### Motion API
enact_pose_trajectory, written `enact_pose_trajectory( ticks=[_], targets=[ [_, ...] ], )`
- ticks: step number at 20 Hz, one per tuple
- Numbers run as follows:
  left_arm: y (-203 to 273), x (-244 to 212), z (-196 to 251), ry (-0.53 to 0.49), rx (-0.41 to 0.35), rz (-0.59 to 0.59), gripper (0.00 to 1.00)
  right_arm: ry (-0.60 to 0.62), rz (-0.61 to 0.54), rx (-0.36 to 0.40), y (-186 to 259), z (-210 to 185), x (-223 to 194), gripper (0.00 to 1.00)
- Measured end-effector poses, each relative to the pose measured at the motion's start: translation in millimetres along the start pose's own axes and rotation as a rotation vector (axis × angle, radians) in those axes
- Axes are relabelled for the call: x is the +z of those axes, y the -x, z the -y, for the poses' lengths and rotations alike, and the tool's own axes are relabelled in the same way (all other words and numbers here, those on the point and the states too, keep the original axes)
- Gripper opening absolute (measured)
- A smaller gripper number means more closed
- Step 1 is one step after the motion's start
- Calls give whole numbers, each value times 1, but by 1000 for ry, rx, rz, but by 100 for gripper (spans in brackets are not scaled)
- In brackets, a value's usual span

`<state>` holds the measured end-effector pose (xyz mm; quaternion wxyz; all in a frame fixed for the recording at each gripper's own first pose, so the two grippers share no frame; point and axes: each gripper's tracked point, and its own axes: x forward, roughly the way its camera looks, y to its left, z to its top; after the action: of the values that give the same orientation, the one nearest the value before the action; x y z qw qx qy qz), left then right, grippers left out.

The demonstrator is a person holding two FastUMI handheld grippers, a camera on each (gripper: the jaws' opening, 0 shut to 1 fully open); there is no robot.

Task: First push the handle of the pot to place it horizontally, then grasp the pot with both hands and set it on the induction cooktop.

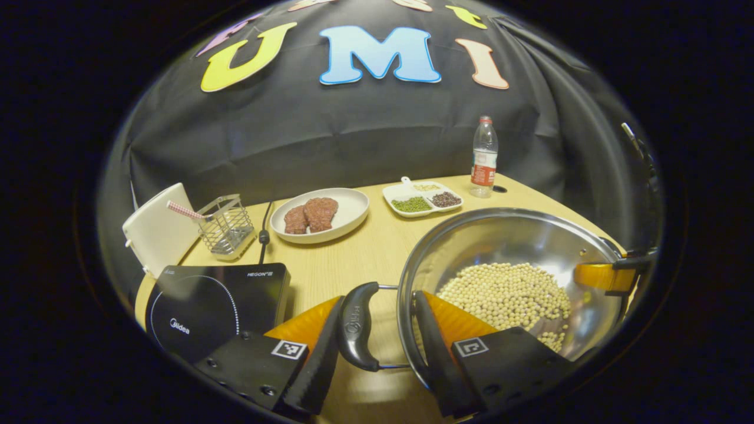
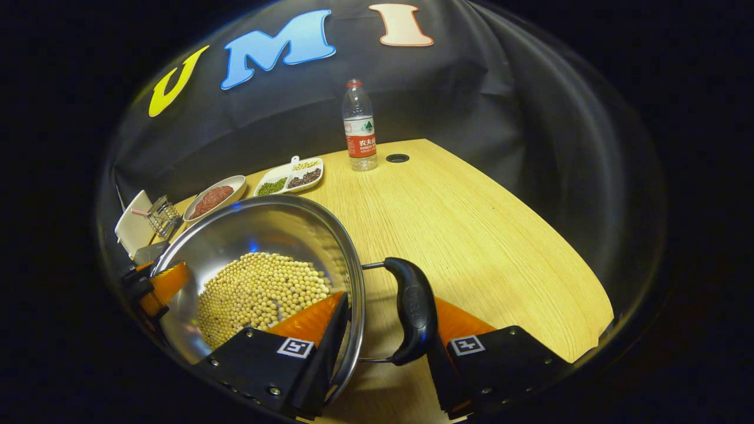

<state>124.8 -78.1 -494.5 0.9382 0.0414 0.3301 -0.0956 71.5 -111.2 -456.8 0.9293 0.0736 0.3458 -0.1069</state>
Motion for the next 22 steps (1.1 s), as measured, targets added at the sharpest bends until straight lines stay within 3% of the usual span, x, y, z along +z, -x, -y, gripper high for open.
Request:
enact_pose_trajectory(
  ticks=[11,22],
  targets=[
    [13,20,-6,8,18,28,74,19,-3,5,16,-5,6,69],
    [67,50,-38,28,53,59,71,46,17,17,62,-35,32,69]
  ],
)
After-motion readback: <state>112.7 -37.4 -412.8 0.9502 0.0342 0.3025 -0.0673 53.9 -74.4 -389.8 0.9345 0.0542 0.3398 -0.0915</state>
